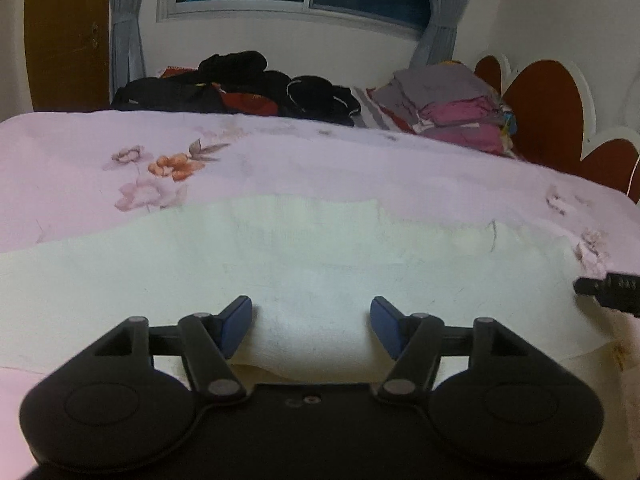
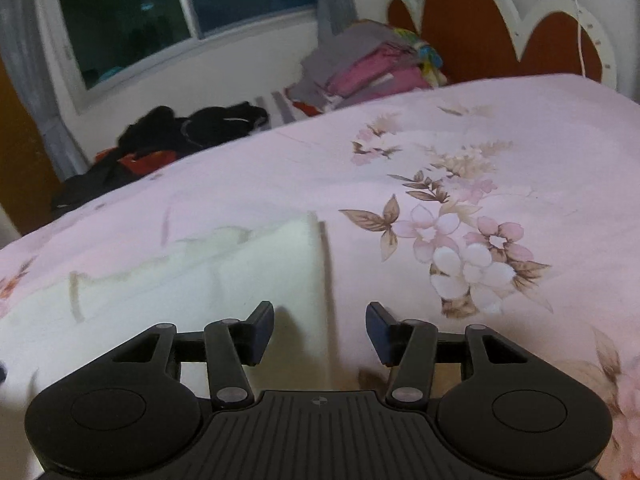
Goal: Fold small clothes
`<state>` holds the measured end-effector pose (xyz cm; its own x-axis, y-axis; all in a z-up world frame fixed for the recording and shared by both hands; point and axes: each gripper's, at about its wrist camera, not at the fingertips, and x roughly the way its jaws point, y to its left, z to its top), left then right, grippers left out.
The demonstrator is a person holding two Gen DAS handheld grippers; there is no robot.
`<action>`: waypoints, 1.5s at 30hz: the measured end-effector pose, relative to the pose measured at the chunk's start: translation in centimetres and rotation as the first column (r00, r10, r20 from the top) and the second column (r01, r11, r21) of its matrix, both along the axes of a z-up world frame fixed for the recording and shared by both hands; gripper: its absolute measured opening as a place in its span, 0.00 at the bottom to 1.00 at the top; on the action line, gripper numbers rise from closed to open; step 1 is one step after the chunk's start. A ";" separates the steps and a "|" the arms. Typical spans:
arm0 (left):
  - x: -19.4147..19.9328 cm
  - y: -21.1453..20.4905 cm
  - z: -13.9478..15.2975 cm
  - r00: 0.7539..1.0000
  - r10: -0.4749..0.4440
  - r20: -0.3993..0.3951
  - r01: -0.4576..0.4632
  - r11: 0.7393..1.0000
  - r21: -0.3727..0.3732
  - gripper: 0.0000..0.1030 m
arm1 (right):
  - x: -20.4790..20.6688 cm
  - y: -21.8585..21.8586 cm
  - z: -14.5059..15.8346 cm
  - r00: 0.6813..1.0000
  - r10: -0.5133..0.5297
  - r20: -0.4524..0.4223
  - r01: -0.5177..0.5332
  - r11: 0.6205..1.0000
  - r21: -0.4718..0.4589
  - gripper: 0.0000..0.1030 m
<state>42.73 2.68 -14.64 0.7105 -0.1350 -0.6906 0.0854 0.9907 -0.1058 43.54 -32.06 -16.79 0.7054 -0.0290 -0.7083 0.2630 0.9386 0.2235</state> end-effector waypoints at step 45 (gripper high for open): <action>-9.8 20.4 2.9 0.899 0.428 -0.091 -0.437 0.891 -0.124 0.72 | -4.6 17.8 4.8 0.927 0.365 0.090 -0.360 0.930 -0.068 0.63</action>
